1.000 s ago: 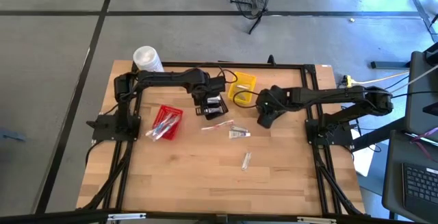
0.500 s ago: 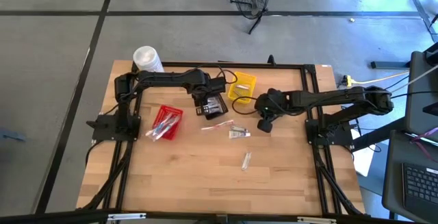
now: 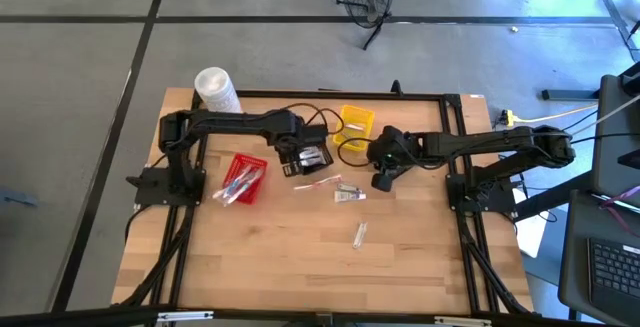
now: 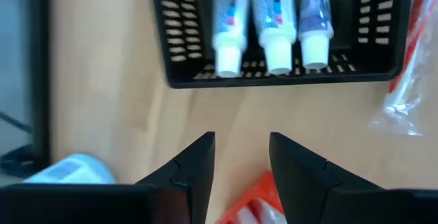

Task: Pick & Place Travel size toiletries
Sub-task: Put the nail cutter into the yellow bin

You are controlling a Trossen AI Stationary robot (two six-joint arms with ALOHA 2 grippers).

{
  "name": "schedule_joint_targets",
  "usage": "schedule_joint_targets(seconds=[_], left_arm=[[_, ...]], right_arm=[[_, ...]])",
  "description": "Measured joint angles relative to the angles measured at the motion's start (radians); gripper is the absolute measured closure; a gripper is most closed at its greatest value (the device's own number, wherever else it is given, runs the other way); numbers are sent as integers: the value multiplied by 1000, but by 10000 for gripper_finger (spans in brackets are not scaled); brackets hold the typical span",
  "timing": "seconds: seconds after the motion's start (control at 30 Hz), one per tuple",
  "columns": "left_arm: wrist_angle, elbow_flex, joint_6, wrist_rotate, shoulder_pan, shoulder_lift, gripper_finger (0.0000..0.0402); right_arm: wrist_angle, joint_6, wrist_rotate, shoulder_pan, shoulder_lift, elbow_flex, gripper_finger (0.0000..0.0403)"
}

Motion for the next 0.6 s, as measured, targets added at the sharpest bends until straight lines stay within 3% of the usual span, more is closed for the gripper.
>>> schedule_joint_targets(seconds=[0.17,0.4,0.6], left_arm=[[9,0,3,-90,-95,-57,265],[167,0,26,18,-212,-77,269],[321,0,109,57,-293,-68,269]], right_arm=[[11,-55,-72,4,2,0,387],[46,12,-171,61,59,0,387],[108,-6,-143,133,158,0,338]])
